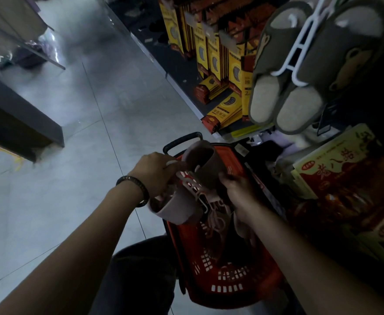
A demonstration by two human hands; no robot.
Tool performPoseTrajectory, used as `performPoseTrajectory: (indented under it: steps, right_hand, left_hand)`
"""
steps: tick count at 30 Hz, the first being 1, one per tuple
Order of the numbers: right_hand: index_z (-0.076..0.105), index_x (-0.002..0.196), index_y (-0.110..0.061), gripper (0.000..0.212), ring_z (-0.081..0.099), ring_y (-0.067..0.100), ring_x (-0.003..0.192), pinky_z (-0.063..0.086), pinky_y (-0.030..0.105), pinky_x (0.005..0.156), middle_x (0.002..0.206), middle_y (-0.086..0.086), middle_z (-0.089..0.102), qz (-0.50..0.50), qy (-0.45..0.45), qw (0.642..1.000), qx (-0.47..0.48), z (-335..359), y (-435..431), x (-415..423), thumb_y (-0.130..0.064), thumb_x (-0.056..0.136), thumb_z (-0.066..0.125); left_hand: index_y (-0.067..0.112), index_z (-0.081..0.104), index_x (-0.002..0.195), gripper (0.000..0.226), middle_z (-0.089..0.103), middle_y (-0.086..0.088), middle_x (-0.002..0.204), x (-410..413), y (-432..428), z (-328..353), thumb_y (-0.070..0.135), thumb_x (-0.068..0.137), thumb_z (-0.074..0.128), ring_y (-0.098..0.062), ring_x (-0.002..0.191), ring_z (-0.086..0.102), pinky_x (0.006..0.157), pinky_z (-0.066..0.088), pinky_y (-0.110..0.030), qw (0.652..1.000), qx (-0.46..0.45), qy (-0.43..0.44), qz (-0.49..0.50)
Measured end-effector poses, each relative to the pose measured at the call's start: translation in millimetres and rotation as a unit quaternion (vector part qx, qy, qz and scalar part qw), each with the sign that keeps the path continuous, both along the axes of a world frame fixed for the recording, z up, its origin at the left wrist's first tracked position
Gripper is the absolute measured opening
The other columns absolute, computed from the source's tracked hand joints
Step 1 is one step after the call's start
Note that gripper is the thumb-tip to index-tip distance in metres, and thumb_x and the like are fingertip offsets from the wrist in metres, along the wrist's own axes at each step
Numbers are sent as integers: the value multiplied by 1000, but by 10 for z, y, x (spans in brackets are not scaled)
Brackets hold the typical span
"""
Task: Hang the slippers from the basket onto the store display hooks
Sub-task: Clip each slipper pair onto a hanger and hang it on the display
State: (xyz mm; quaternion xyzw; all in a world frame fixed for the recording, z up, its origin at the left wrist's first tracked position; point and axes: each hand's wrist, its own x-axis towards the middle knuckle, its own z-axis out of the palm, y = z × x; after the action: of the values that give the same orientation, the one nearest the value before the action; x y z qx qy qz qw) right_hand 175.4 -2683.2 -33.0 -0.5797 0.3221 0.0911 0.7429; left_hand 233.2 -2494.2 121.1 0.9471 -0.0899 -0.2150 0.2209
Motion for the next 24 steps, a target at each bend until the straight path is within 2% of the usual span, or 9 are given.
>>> performPoseTrajectory:
  steps: [2,5,7,9,11,14,18,22,24]
  right_hand:
    - [75,96,-19,16,74,12,69,53,23,60,89,2,78,-4,-9,1000,-3,88,-45,-43,-32,103,68]
    - [76,79,-17,30,70,12,64,49,24,58,75,-2,77,0,-14,999,-30,119,-49,-121,-32,103,66]
    - [76,74,-12,33,68,15,62,47,26,60,72,-2,76,40,16,999,-8,128,16,-229,-38,95,71]
    - [78,82,-15,34,66,21,68,45,30,60,81,3,77,110,53,991,53,150,121,-373,-48,87,73]
    - [77,95,-24,27,67,21,71,44,26,55,83,0,74,147,44,984,94,188,194,-473,-50,92,71]
    - [73,107,-24,24,66,15,68,42,25,53,82,-2,72,129,47,986,97,269,225,-528,-44,95,73]
    - [70,102,-16,24,63,13,65,38,26,55,79,-1,67,125,62,983,123,307,227,-561,-39,96,75]
    - [68,97,-15,23,73,20,74,42,29,62,78,-1,69,111,34,983,145,364,236,-609,-38,100,71]
    - [68,102,-15,22,77,24,80,46,29,62,79,0,70,99,32,983,149,410,239,-631,-37,102,68]
  left_hand:
    - [24,72,84,34,74,5,67,-45,-56,33,41,105,53,-9,64,72,62,61,-26,1000,2,-5,20]
    - [15,68,80,34,69,11,54,-129,-157,100,32,106,54,-5,47,67,41,49,-16,997,-37,6,60]
    - [10,64,81,32,68,12,51,-168,-227,163,29,106,55,-5,44,66,40,50,-18,996,-53,-4,73]
    - [12,59,77,34,63,12,46,-184,-285,227,28,106,53,2,46,63,37,42,-14,996,-34,-36,72]
    - [15,55,73,37,59,1,51,-182,-321,276,31,106,53,-8,49,62,38,37,-16,995,-12,-69,69]
    - [16,56,72,40,60,-1,68,-184,-336,327,38,105,52,-13,59,59,45,38,-20,994,8,-99,54]
    - [10,56,76,38,59,0,60,-222,-373,382,30,107,53,2,44,61,37,39,-11,991,-59,-94,68]
    - [8,63,83,37,64,-3,70,-190,-352,442,37,105,55,-13,56,64,42,39,-14,987,-43,-148,49]
    - [8,63,86,33,66,-6,69,-175,-353,481,34,104,57,-13,48,66,40,45,-18,986,-81,-133,65]
